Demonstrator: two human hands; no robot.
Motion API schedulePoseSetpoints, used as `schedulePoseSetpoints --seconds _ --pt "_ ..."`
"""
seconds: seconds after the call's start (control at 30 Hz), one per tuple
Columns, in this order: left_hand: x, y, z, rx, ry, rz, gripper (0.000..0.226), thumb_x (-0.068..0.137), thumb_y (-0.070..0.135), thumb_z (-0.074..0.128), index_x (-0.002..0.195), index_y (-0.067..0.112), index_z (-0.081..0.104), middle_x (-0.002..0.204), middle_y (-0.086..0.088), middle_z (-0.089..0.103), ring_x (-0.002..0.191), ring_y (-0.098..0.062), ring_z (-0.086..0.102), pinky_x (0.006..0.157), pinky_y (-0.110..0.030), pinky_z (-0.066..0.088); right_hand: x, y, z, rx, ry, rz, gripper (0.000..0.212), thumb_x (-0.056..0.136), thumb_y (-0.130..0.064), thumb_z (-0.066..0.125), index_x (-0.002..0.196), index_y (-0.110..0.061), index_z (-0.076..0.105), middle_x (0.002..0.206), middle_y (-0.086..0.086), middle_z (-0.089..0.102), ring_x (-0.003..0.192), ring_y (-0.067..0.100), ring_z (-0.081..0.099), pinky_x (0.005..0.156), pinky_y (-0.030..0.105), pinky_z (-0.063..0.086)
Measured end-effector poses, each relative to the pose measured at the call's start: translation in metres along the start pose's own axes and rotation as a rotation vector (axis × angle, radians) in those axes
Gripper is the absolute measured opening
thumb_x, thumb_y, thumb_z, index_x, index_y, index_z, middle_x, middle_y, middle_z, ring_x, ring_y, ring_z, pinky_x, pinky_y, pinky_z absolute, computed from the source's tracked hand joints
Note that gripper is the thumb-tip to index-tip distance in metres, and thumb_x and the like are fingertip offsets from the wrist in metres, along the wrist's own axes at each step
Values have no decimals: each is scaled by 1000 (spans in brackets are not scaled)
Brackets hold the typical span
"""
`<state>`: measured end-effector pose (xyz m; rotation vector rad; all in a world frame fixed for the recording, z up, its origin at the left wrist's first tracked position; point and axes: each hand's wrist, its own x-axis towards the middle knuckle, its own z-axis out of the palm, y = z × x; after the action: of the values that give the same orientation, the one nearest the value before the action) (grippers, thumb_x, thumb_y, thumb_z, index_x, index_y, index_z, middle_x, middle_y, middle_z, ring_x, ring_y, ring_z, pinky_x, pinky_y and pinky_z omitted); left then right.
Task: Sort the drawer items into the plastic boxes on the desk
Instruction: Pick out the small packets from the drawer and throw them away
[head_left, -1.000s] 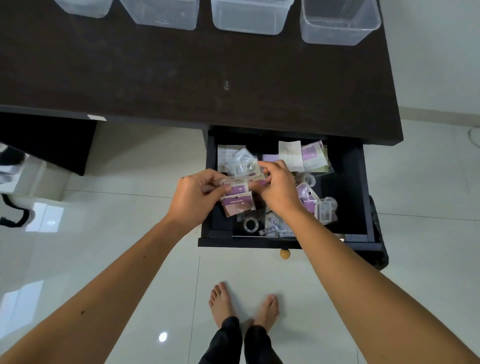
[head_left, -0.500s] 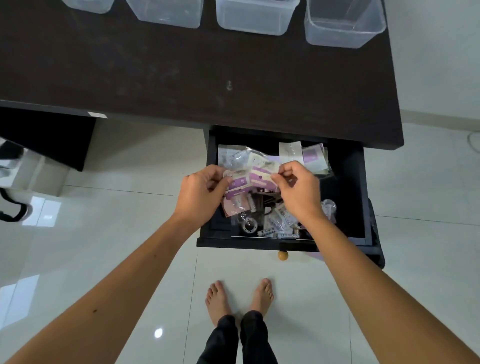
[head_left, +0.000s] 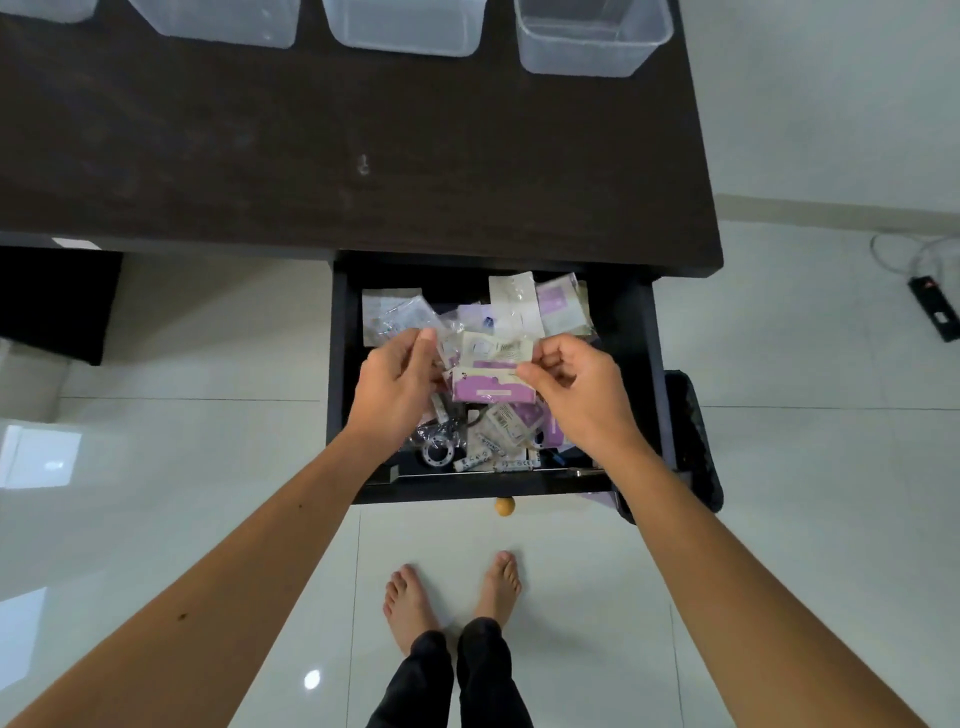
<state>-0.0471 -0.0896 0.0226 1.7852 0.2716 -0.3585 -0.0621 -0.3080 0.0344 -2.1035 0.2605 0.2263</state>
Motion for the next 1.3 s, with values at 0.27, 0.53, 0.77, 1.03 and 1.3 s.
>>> schedulePoseSetpoints --seconds 0.27,0.53,0.77,1.03,1.3 --pt "7 -7 18 16 -77 6 21 94 20 77 112 20 68 108 2 78 100 -14 77 88 -43 65 14 18 2 -2 134 -48 26 87 -31 86 105 -17 73 98 -5 72 85 8 68 75 18 56" --pt "9 -25 12 103 23 -17 29 97 21 74 124 20 62 115 4 75 106 -9 73 74 -20 63 54 29 12 -549 386 29 88 79 -71 77 140 -11 56 137 15 49 124 33 46 104 43 43" --pt "12 -35 5 51 28 -10 27 98 18 72 120 29 60 120 -1 74 112 -16 72 77 -19 62 70 28 26 -582 308 200 108 77 -70 80 151 -1 41 144 18 51 132 35 47 111 46 40" --pt "16 -37 3 -50 77 -79 34 96 22 74 119 42 59 131 -5 69 122 -26 68 68 -33 66 67 30 10 -230 330 230 41 95 -11 75 134 -8 61 87 -1 68 92 18 66 86 32 55" --pt "16 -40 4 -25 62 -64 35 98 22 72 126 36 57 128 -8 70 115 -21 71 65 -33 66 69 18 14 -136 286 302 56 93 -45 70 131 -5 62 118 14 71 101 30 72 83 44 62"
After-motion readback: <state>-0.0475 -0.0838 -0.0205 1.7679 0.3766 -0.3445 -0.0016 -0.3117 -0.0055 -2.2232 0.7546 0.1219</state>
